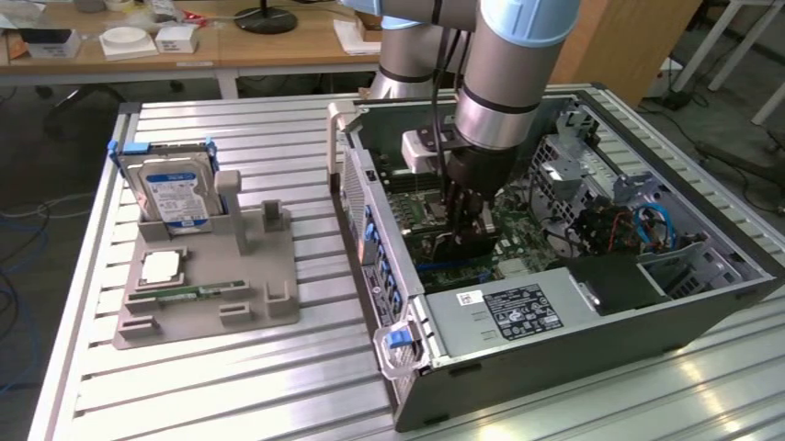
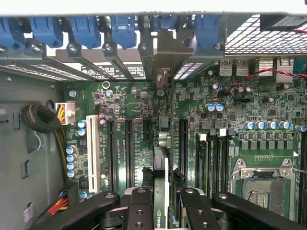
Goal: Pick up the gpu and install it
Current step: 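Insert the gpu into the slot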
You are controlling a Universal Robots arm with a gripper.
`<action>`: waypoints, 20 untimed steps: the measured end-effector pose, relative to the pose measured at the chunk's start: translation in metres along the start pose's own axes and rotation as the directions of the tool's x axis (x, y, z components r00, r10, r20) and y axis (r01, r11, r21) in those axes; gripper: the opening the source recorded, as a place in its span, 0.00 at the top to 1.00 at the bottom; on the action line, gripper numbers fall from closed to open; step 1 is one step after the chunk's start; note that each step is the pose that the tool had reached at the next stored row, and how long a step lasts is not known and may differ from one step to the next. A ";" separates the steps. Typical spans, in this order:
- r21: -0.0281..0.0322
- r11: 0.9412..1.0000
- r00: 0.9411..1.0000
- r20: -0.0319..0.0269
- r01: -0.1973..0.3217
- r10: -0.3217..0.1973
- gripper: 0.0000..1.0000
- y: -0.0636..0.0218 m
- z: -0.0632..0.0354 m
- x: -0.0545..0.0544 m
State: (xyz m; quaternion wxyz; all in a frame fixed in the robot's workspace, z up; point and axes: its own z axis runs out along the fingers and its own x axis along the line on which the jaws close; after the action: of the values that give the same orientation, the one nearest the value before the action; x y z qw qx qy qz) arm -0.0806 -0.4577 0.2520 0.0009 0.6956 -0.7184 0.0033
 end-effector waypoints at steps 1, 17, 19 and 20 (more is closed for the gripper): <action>0.000 1.000 1.000 0.000 0.000 0.000 0.73 0.0000 0.0001 0.000; 0.000 1.000 1.000 0.001 0.000 0.000 0.73 0.0005 -0.0019 0.000; 0.000 1.000 1.000 0.000 0.000 0.000 0.73 0.0005 -0.0020 -0.001; 0.000 1.000 1.000 0.000 0.001 -0.001 0.73 0.0006 -0.0020 -0.001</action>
State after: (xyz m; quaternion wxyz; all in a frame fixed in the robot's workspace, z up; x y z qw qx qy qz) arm -0.0811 -0.4566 0.2540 0.0007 0.6958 -0.7182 0.0033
